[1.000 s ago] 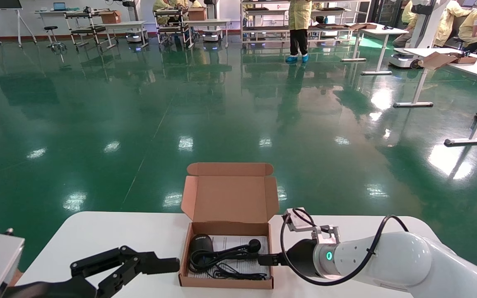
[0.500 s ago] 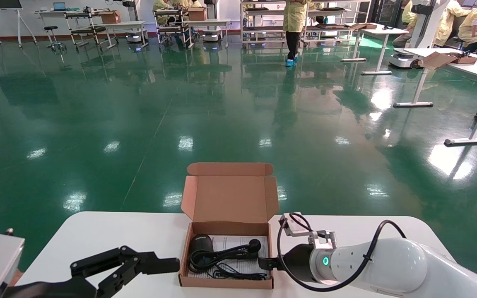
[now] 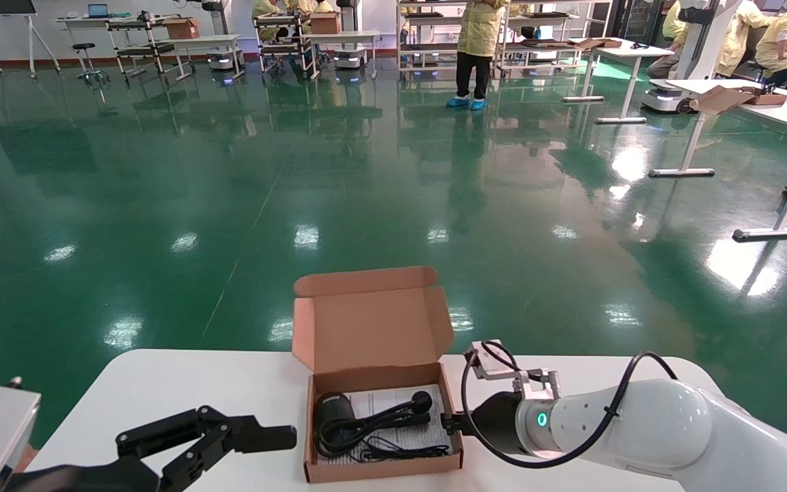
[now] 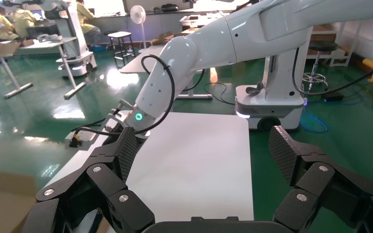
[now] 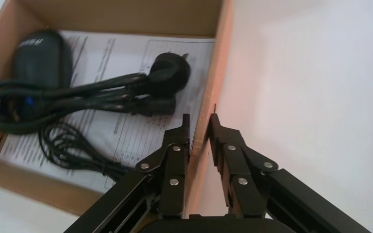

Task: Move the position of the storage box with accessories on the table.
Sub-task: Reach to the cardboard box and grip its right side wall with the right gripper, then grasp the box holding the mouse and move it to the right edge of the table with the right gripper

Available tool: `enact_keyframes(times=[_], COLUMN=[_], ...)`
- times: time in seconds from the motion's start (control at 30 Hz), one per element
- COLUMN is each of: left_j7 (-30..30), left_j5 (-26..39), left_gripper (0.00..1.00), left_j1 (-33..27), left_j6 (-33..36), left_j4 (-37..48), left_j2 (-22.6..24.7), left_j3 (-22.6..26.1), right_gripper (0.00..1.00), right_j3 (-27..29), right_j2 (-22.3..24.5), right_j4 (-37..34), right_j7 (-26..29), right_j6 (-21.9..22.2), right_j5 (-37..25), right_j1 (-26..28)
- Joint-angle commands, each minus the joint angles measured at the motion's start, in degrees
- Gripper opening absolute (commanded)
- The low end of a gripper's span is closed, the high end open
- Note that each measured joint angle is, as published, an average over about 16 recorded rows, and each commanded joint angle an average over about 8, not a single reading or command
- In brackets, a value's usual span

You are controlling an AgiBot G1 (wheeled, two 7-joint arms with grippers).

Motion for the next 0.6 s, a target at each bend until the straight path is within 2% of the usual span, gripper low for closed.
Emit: enact_keyframes(times=[0.03, 0.33, 0.6], left_j7=[0.0, 0.0, 0.0], left_j5=[0.0, 0.0, 0.0], left_gripper=[1.0, 1.0, 1.0], left_j1=[0.0, 0.0, 0.0], left_j6=[0.0, 0.0, 0.0], left_j4=[0.0, 0.0, 0.0], left_j2=[0.0, 0.0, 0.0], left_j3=[0.0, 0.0, 0.0], right_gripper=[0.0, 0.0, 0.0], right_j3=[-0.3, -2.0, -2.6], right_j2=[0.0, 0.1, 0.5], right_j4=[-0.1, -0.4, -1.9], right_j7=[-0.2, -0.3, -1.8], right_j6=[-0.1, -1.0, -2.9], right_j5=[0.4, 1.4, 2.4], right_j1=[0.2, 0.8, 3.6])
